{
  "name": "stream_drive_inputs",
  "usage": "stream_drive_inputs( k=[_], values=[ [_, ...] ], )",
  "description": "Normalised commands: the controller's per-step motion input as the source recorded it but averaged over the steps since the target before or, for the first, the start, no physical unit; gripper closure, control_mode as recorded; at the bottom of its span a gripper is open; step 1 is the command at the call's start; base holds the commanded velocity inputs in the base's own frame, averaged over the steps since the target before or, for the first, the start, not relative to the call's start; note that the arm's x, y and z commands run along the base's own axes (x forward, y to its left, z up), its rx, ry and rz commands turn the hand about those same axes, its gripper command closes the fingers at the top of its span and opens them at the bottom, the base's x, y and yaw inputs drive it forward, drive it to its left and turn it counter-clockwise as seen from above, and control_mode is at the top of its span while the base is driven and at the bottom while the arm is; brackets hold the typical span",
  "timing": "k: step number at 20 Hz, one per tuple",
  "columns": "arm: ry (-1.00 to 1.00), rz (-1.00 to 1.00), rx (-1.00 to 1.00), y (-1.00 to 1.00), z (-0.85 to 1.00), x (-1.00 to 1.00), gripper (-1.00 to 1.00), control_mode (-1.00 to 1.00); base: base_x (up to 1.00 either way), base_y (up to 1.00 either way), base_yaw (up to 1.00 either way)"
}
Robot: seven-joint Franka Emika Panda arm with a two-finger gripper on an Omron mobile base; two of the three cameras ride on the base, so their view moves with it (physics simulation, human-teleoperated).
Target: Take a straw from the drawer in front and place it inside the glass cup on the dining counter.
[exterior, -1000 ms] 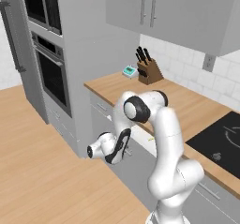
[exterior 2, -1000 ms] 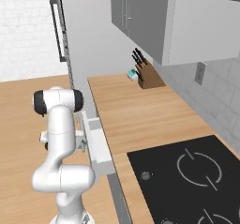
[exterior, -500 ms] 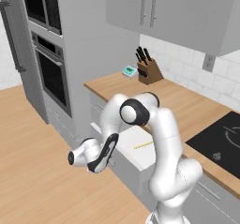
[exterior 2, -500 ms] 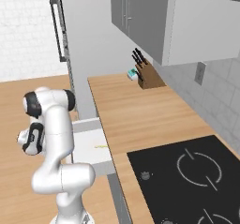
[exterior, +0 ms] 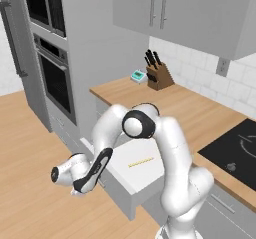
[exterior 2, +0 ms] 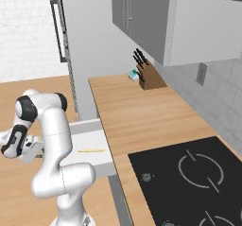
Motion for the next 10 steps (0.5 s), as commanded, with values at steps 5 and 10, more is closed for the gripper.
stream_drive_inputs(
  k=[5, 10],
  values=[
    [0.33, 0.0, 0.42, 0.14, 0.43, -0.19, -1.0, -1.0, 0.0, 0.0, 0.0],
    [0.18, 0.0, 0.49, -0.04, 0.91, -0.56, -1.0, -1.0, 0.0, 0.0, 0.0]
  ],
)
